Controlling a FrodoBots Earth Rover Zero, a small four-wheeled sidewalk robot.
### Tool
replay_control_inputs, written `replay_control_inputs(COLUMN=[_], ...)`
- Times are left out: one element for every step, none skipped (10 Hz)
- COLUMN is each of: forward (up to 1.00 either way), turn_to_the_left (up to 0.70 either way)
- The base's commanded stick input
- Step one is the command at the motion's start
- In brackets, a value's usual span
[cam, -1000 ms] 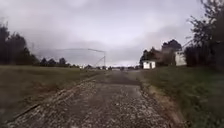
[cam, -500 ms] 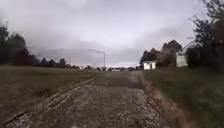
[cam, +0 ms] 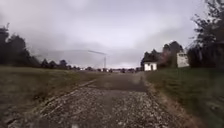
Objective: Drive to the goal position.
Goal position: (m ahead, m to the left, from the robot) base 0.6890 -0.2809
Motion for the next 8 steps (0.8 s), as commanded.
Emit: replay_control_inputs(forward=[0.7, 0.7, 0.7, 0.7, 0.7, 0.7, 0.7, 0.7], turn_to_the_left=[0.0, 0.0, 0.0, 0.0, 0.0, 0.0, 0.0, 0.0])
